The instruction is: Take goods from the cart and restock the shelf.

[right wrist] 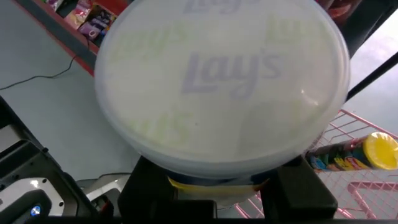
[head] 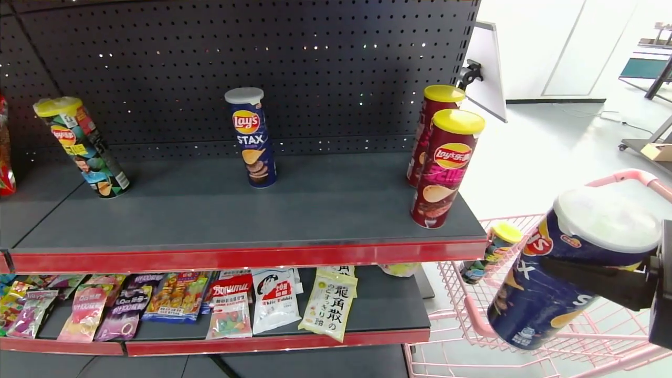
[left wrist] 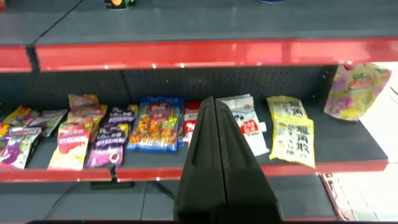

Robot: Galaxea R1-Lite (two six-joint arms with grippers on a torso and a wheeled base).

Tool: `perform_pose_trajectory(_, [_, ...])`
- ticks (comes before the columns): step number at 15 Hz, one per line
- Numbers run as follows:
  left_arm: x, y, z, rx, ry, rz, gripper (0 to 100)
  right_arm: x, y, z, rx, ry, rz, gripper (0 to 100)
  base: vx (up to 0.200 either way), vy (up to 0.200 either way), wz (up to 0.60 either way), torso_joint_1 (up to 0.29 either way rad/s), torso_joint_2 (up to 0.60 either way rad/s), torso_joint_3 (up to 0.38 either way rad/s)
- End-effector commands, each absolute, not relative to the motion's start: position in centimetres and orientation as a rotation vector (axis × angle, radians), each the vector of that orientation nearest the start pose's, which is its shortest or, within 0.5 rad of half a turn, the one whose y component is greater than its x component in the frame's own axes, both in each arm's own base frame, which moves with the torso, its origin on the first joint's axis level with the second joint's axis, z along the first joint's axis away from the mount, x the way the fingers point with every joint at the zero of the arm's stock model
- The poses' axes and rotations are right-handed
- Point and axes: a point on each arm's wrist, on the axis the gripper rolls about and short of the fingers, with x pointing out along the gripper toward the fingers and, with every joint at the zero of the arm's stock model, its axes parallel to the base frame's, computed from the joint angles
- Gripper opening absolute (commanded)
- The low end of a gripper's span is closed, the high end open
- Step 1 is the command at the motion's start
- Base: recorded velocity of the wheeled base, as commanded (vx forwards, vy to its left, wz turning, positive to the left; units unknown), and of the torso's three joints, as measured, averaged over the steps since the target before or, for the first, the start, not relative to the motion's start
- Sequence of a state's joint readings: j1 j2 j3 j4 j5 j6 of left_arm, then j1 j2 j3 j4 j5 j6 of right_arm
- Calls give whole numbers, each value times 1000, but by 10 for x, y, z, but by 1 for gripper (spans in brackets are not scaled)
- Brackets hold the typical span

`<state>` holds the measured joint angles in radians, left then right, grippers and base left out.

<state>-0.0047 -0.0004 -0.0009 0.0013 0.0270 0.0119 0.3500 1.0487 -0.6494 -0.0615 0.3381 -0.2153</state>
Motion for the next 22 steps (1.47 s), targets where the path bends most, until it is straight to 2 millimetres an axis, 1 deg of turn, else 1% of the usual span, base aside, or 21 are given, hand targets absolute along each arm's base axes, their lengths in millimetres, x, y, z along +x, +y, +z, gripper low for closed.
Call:
perform_pose_trajectory(1, [-23,1,75,12,2,23,0,128,56,225,-208,270,724,0,0,0,0,0,0,0])
perform_pose_trajectory(2, [-23,1,75,12,2,23,0,128,56,225,-209,265,724,0,0,0,0,0,0,0])
perform_pose_trajectory(4, [-23,1,76,12,0,23,0,126,56,226,-209,252,731,0,0,200,0,2,5,7])
perform_pose_trajectory(7, [-23,1,75,12,2,23,0,125,61,226,-209,253,791,0,0,200,0,7,1,2])
perform_pose_trajectory(15, [-23,1,75,12,2,23,0,123,61,227,-218,239,805,0,0,200,0,3,2,4])
perform_pose_trajectory(19, [-23,1,75,12,2,25,0,122,61,227,-217,237,811,0,0,0,0,0,0,0])
perform_pose_trajectory(21, [-23,1,76,12,0,25,0,120,64,227,-218,230,850,0,0,0,0,0,0,0])
perform_pose_trajectory(22, [-23,1,76,12,0,25,0,118,65,227,-216,228,868,0,200,0,0,2,7,2])
